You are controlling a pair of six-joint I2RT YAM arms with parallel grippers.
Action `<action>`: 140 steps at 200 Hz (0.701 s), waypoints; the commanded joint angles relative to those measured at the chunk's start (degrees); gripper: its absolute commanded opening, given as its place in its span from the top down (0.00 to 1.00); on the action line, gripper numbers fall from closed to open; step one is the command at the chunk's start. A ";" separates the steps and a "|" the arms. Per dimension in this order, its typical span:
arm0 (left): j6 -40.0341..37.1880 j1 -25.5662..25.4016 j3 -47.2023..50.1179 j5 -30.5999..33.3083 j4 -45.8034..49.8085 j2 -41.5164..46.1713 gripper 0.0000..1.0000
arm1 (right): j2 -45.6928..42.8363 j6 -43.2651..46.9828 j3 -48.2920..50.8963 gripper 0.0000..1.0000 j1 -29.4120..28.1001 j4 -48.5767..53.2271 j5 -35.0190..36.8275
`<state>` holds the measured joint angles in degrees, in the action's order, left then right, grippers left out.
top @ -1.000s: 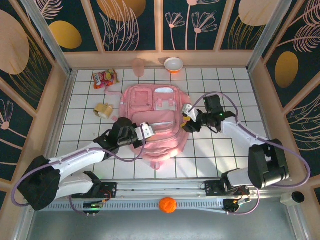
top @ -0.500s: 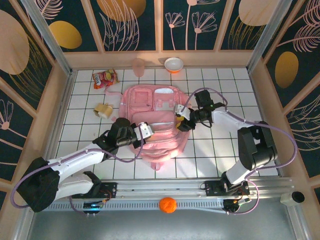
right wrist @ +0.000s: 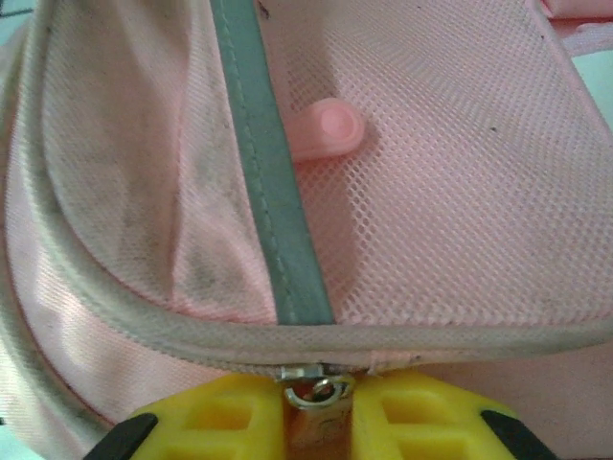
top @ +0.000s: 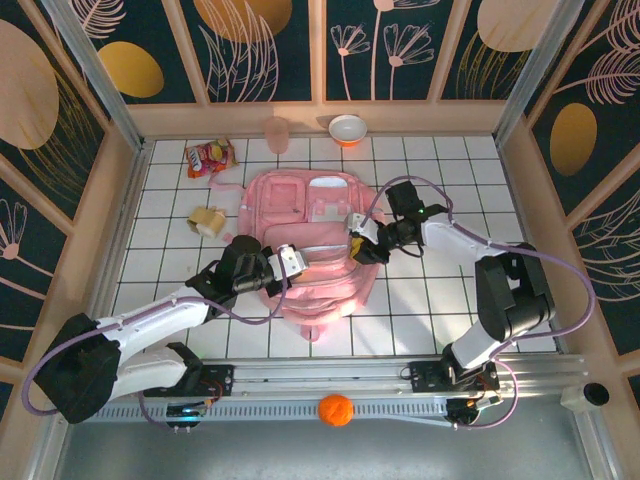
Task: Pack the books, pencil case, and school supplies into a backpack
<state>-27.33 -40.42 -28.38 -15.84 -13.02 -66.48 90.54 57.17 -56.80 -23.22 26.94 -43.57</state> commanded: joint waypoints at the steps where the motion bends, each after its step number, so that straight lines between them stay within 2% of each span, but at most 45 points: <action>1: 1.12 0.06 -1.55 -0.73 -6.05 -0.10 1.00 | -2.36 -1.10 -0.58 0.84 -0.17 4.72 -6.51; 72: 2.97 0.13 -1.93 4.25 -6.87 -1.19 1.00 | -5.13 -4.34 -1.39 1.00 0.27 6.76 -8.19; 110: 4.70 0.07 -3.99 5.66 -6.19 -2.27 1.00 | -7.31 -8.91 -1.00 1.00 0.02 6.48 -8.72; 140: 7.22 0.02 -5.64 5.29 -6.58 -2.88 1.00 | -9.43 -16.80 0.00 1.00 -0.97 4.62 -6.50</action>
<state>-23.62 -40.60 -30.44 -12.69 -13.91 -68.53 84.84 47.40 -56.84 -22.63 30.09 -46.06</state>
